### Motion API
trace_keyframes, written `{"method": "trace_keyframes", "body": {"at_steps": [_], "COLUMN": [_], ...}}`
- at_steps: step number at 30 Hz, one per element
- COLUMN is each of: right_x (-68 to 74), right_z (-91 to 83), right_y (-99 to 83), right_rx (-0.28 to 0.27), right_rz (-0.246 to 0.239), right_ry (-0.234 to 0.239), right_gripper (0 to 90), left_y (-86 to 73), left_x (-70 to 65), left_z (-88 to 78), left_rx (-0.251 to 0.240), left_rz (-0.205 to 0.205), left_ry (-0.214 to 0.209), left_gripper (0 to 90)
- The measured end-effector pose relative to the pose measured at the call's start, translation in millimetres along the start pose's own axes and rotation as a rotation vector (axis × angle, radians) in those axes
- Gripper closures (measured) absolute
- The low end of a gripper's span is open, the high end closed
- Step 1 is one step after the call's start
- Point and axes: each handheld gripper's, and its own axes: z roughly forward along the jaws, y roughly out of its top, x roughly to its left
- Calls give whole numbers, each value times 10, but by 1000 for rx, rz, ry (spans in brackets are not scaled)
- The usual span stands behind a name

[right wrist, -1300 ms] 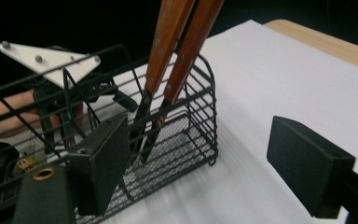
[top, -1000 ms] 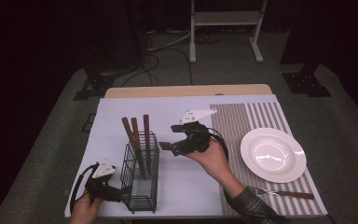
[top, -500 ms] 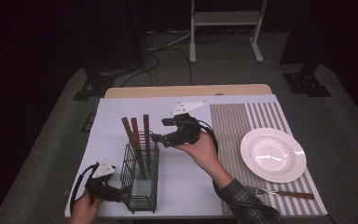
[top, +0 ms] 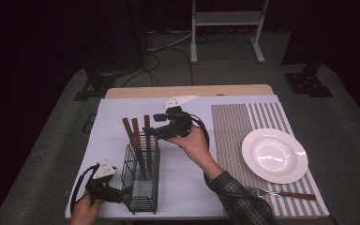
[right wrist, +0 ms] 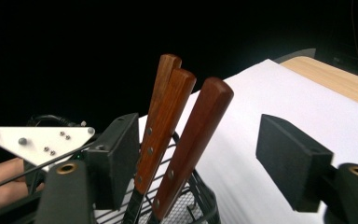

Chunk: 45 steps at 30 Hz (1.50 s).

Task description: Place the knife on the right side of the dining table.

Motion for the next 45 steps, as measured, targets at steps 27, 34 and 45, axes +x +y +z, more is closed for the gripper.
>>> {"method": "trace_keyframes", "body": {"at_steps": [27,34,45], "right_x": [-80,-12,140], "right_z": [166,103,-21], "right_y": [22,13,-1], "right_rx": [-31,-59,-94], "right_rz": [34,34,32], "right_ry": [49,87,167], "right_gripper": [696,728,786], "left_y": [0,0,1], "left_x": [2,0,2], "left_z": [-1,0,-2], "left_rx": [2,0,3], "left_rz": [3,0,3], "left_ry": [0,0,0], "left_gripper": [0,0,0]}}
